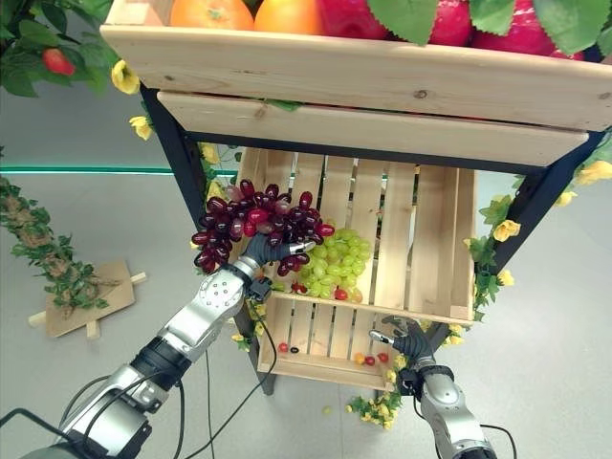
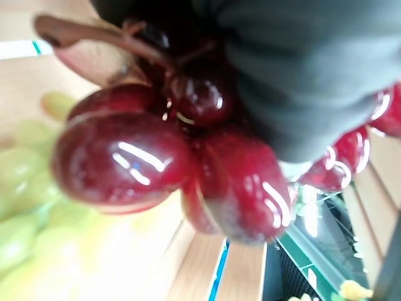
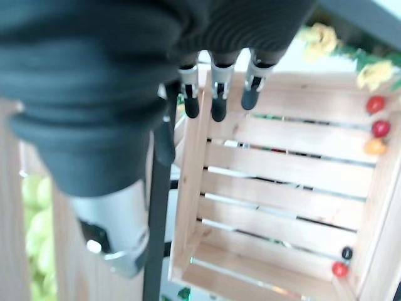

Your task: Pick up the fruits from the basket on one side to the basket on the other side

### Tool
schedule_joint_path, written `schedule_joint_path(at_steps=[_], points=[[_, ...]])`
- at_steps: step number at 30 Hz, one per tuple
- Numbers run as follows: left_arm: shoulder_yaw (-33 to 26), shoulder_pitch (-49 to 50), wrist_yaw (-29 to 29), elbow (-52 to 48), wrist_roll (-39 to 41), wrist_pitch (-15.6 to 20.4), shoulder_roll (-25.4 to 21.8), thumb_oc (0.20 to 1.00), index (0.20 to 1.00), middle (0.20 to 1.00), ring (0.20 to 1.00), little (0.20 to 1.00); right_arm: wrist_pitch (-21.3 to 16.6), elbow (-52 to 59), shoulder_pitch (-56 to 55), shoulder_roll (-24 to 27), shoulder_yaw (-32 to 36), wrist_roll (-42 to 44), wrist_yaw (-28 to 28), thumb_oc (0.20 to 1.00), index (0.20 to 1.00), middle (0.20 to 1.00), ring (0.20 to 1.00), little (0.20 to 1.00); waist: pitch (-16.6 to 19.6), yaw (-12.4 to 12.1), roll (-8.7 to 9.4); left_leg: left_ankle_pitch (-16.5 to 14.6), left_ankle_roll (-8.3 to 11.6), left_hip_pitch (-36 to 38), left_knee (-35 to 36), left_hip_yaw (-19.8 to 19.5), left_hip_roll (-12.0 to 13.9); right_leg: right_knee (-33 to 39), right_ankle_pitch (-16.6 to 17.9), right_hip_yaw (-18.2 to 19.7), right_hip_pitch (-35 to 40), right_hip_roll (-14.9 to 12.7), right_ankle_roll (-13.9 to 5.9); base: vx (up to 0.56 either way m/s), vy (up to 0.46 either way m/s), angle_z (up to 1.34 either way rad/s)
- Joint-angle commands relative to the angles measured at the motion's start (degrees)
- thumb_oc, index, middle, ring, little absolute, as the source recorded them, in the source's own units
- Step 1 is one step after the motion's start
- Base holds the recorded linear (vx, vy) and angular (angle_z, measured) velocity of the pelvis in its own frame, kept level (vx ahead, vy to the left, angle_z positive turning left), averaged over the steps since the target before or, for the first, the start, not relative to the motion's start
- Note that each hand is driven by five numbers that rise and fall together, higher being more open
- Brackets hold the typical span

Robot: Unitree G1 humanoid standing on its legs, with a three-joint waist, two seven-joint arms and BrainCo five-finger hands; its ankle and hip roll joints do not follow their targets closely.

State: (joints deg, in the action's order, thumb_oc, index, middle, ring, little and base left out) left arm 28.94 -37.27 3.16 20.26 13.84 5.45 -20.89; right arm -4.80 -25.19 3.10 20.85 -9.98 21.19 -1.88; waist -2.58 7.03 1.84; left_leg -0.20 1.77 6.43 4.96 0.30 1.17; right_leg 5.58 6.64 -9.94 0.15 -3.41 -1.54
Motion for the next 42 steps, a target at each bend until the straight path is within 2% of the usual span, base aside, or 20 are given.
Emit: schedule_joint_path(at_steps=[1,10,19,20,21,22,25,26,28,29,31,32,34,36,38,39,42], points=[[-0.19,-12.2,3.41,8.18,-2.17,2.82,2.53,0.2,0.2,0.2,0.2,0.2,-2.88,0.12,5.46,1.82,0.21,-0.61,-0.54,1.0,1.0,1.0,1.0,1.0,0.87,-0.04,0.81,-1.24,2.8,-0.95,-0.41,-0.15,2.75,-0.58,-7.49,-0.19,5.03,-1.78,-6.16,0.01,-0.002,-0.07],[1.09,-16.81,4.55,14.12,-3.89,2.0,4.55,0.2,0.2,0.2,0.2,0.2,-2.98,-0.81,6.75,1.32,-1.8,-0.42,-0.43,1.0,1.0,1.0,1.0,1.0,1.28,1.38,0.67,-1.33,2.92,-0.5,-0.13,0.84,2.96,-0.58,-7.38,0.68,4.73,-1.52,-6.3,0.01,-0.001,-0.05],[1.69,-18.04,5.05,15.03,-6.62,1.69,5.28,0.2,0.2,0.2,0.2,0.2,-3.02,-0.57,6.09,1.17,-2.34,-0.9,-0.16,1.0,1.0,1.0,1.0,1.0,1.35,1.94,0.5,-1.38,2.83,-0.37,0.02,1.24,2.88,-0.58,-7.35,0.99,4.7,-1.52,-6.45,0.0,0.0,0.0],[1.61,-17.47,4.82,15.07,-6.73,1.55,5.33,0.489,0.489,0.489,0.489,0.489,-2.97,-0.44,5.67,1.23,-2.33,-1.11,-0.11,1.0,1.0,1.0,1.0,1.0,1.41,2.0,0.51,-1.43,2.83,-0.31,0.04,1.3,2.87,-0.58,-7.42,1.04,4.73,-1.54,-6.46,0.0,0.0,0.0],[1.61,-17.45,4.81,15.06,-6.73,1.54,5.34,0.837,0.837,0.837,0.837,0.837,-2.96,-0.41,5.64,1.23,-2.33,-1.11,-0.11,1.0,1.0,1.0,1.0,1.0,1.43,2.0,0.51,-1.43,2.83,-0.3,0.04,1.3,2.87,-0.58,-7.42,1.05,4.73,-1.54,-6.46,0.0,0.0,0.0],[1.52,-17.19,4.91,16.17,-6.85,1.21,5.63,1.0,1.0,1.0,1.0,1.0,-2.91,-0.83,5.61,1.16,-2.35,-1.3,-0.22,1.0,1.0,1.0,1.0,1.0,1.42,2.0,0.53,-1.38,2.83,-0.3,0.01,1.35,2.88,-0.58,-7.42,1.08,4.78,-1.56,-6.45,0.0,0.0,0.0],[1.35,-16.35,3.69,17.36,-3.46,0.74,6.52,1.0,1.0,1.0,1.0,1.0,-2.63,-1.05,5.74,1.07,-2.3,-1.27,-0.23,1.0,1.0,1.0,1.0,1.0,1.42,2.08,0.55,-1.34,2.79,-0.29,0.03,1.39,2.8,-0.58,-7.34,1.07,4.77,-1.58,-6.48,0.0,0.0,0.0],[-0.13,-14.38,3.01,19.1,8.27,-0.11,8.94,1.0,1.0,1.0,1.0,1.0,-2.11,-1.07,6.03,0.78,-2.21,-1.07,-0.5,1.0,1.0,1.0,1.0,1.0,1.39,2.04,0.54,-1.23,2.72,-0.39,0.04,1.37,2.72,-0.58,-7.24,1.06,4.69,-1.62,-6.43,0.0,0.0,0.0],[-0.12,-14.4,2.98,19.14,8.38,-0.09,8.94,1.0,1.0,1.0,1.0,1.0,-2.11,-1.05,6.01,0.81,-2.22,-1.06,-0.51,1.0,1.0,1.0,1.0,1.0,1.38,2.03,0.51,-1.27,2.72,-0.36,0.04,1.37,2.74,-0.58,-7.26,1.06,4.72,-1.6,-6.43,0.0,0.0,0.0],[-1.33,-14.12,3.24,20.12,17.22,-0.77,11.29,1.0,1.0,1.0,1.0,1.0,-1.44,-1.26,6.83,0.3,-2.42,-0.82,-1.11,1.0,1.0,1.0,1.0,1.0,1.27,1.95,0.43,-1.19,2.72,-0.56,0.04,1.25,2.77,-0.58,-7.21,1.0,4.61,-1.64,-6.39,0.0,0.0,0.0],[-2.19,-14.42,3.27,20.8,25.44,-1.81,13.29,1.0,1.0,1.0,1.0,1.0,-0.82,-0.96,7.66,0.1,-2.63,-0.7,-1.55,1.0,1.0,1.0,1.0,1.0,1.15,2.01,0.35,-1.1,2.69,-0.69,0.04,1.14,2.77,-0.58,-7.13,0.96,4.48,-1.61,-6.39,-0.02,0.002,0.0],[-2.19,-14.42,3.27,20.81,25.44,-1.8,13.29,1.0,1.0,1.0,1.0,1.0,-0.82,-0.96,7.66,0.1,-2.63,-0.7,-1.55,1.0,1.0,1.0,1.0,1.0,1.15,2.01,0.35,-1.11,2.69,-0.68,0.04,1.14,2.78,-0.58,-7.13,0.96,4.48,-1.61,-6.39,0.0,0.0,0.0],[-3.37,-14.87,4.32,20.96,32.59,-3.16,14.81,1.0,1.0,1.0,1.0,1.0,-0.15,-0.55,8.43,0.12,-2.65,-0.93,-2.14,1.0,1.0,1.0,1.0,1.0,0.84,1.98,0.34,-0.96,2.65,-1.03,0.02,0.98,2.78,-0.58,-7.01,0.96,4.2,-1.68,-6.36,-0.03,0.003,0.0],[-3.37,-14.88,4.33,20.96,32.61,-3.16,14.81,1.0,1.0,1.0,1.0,1.0,-0.14,-0.54,8.42,0.13,-2.65,-0.93,-2.14,1.0,1.0,1.0,1.0,1.0,0.85,1.98,0.33,-0.96,2.65,-1.03,0.02,0.97,2.79,-0.58,-7.01,0.96,4.2,-1.68,-6.36,0.0,0.0,0.0],[-4.1,-15.6,6.02,21.72,37.52,-4.26,16.09,1.0,1.0,1.0,1.0,1.0,0.36,-0.14,8.45,0.19,-2.79,-1.31,-2.37,1.0,1.0,1.0,1.0,1.0,0.61,1.86,0.21,-0.92,2.57,-1.18,0.03,0.69,2.68,-0.58,-7.03,0.7,4.14,-1.74,-6.37,-0.02,0.003,0.0],[-2.65,-18.63,5.77,23.98,35.42,-6.86,15.55,1.0,1.0,1.0,1.0,1.0,0.82,-0.22,8.77,0.5,-3.22,-1.51,-2.2,1.0,1.0,1.0,1.0,1.0,0.45,1.97,0.04,-0.76,2.59,-1.41,0.01,0.44,2.67,-0.58,-6.87,0.62,4.01,-1.74,-6.4,0.0,0.0,0.0],[-1.75,-20.65,5.32,24.61,33.17,-7.82,13.8,1.0,1.0,1.0,1.0,1.0,0.9,-0.23,8.03,0.81,-3.03,-1.76,-1.87,1.0,1.0,1.0,1.0,1.0,0.41,1.94,0.02,-0.69,2.59,-1.55,0.01,0.39,2.55,-0.58,-6.81,0.38,3.97,-1.78,-6.5,0.0,0.0,0.0]])
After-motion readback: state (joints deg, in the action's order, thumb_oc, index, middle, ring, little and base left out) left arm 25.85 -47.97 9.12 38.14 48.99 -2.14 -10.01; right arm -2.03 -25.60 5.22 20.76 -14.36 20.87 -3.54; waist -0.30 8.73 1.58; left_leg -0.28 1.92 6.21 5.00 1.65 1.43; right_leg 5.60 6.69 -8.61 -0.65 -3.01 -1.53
